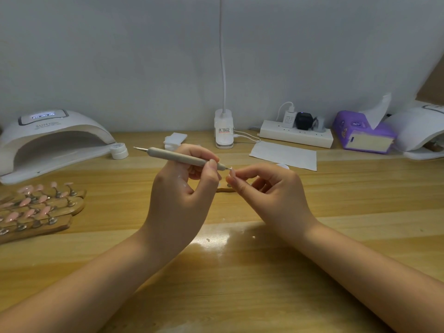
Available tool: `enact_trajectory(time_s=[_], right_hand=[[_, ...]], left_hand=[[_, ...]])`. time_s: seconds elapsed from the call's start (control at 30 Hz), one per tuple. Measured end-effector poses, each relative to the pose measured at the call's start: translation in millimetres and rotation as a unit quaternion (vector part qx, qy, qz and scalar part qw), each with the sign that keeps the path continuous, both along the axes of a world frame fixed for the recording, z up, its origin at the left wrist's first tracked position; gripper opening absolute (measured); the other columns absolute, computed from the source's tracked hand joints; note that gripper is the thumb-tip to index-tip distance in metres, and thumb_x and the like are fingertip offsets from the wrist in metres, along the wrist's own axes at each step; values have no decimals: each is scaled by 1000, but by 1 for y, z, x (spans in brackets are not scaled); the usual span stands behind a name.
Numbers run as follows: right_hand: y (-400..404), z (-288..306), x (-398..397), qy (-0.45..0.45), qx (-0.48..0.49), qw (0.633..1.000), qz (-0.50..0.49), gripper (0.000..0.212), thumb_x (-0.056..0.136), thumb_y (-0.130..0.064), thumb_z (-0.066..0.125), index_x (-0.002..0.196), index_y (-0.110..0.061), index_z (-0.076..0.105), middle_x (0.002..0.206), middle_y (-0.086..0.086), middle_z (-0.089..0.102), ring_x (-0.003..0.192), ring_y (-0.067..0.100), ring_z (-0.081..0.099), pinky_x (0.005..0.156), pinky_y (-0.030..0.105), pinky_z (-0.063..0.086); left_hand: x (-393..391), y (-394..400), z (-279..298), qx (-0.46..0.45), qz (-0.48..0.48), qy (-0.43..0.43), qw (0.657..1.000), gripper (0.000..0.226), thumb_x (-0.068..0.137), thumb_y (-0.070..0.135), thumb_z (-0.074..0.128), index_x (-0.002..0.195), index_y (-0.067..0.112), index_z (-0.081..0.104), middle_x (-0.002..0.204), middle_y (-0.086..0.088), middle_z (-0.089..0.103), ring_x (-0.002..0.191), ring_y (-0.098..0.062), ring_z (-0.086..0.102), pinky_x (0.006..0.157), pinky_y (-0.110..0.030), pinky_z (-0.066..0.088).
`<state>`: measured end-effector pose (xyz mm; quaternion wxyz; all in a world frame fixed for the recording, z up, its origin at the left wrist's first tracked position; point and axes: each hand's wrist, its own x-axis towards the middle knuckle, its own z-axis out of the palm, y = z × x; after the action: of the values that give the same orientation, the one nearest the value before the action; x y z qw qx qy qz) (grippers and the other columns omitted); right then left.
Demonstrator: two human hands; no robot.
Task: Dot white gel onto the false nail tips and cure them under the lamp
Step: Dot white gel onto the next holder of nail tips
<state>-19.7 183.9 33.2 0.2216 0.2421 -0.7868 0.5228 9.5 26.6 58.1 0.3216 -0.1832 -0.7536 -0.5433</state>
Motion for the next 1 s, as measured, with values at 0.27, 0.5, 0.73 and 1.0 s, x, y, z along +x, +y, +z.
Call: enact_trajectory(time_s=[0.27,0.5,0.73,1.0], right_hand=[[0,0,0,-4,-2,1000,-3,11,84,-30,70,90,-22,75,77,-12,71,59,19,59,54,39,51],[0,0,0,1,5,1000,-2,11,84,-29,70,90,-22,75,77,-12,71,60,18,60,54,38,51],[0,1,0,-10,-5,1000,-1,11,84,-29,70,90,-21,75,76,-11,71,58,19,59,54,39,51],[1,-1,0,-18,-19,1000,8,14,84,-27,70,94,-19,75,79,-9,72,59,19,61,54,39,52]], left_hand=[[-1,0,-1,3,0,2,1000,7,88,17,54,87,22,58,76,7,64,75,-13,65,66,-17,51],[-1,0,-2,7,-3,3,1000,6,89,17,54,88,21,58,76,8,64,76,-13,65,68,-20,53],[0,0,0,21,6,12,1000,9,89,17,53,88,24,58,77,5,65,77,-14,66,70,-25,54],[1,-2,4,48,4,18,999,10,90,16,52,89,25,57,79,1,64,78,-16,65,71,-29,55]])
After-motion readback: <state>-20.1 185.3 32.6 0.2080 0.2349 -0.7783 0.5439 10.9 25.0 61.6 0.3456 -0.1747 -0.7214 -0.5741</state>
